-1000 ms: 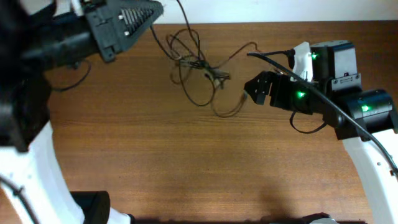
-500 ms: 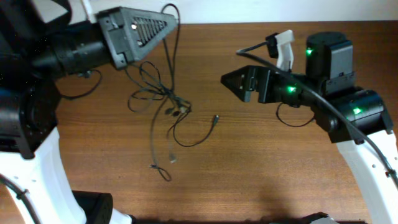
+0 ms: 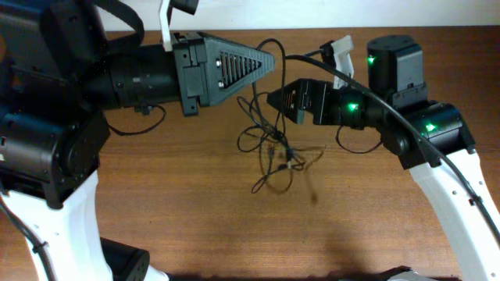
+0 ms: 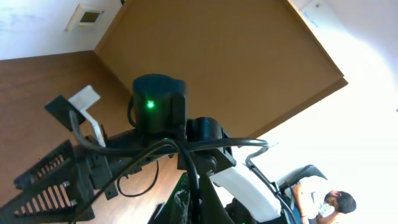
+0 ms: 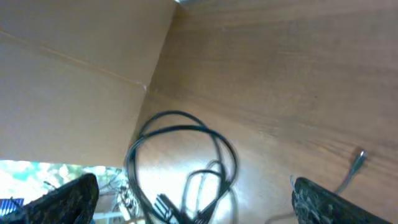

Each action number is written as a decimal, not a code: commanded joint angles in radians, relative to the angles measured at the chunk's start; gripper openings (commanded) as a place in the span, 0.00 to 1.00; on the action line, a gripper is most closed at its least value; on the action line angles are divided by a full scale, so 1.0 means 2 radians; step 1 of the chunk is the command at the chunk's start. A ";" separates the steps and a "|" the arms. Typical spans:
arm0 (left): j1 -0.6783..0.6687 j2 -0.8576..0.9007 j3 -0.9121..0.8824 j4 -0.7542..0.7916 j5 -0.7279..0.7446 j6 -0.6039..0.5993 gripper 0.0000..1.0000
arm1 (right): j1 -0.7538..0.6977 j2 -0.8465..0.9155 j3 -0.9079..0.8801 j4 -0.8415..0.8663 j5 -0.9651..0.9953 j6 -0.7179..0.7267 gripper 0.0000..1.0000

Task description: Untangle cables

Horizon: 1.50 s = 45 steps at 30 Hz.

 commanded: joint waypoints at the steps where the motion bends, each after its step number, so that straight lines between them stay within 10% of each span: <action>1: -0.001 -0.001 0.001 0.004 0.009 -0.001 0.00 | 0.002 0.004 0.006 -0.032 0.005 -0.034 0.99; 37: -0.001 -0.001 0.001 0.008 0.035 -0.005 0.00 | 0.087 0.108 0.002 0.050 0.011 -0.015 0.98; 45: 0.001 -0.001 0.001 -0.065 -0.164 -0.001 0.00 | 0.039 0.066 0.003 0.006 0.068 0.008 0.98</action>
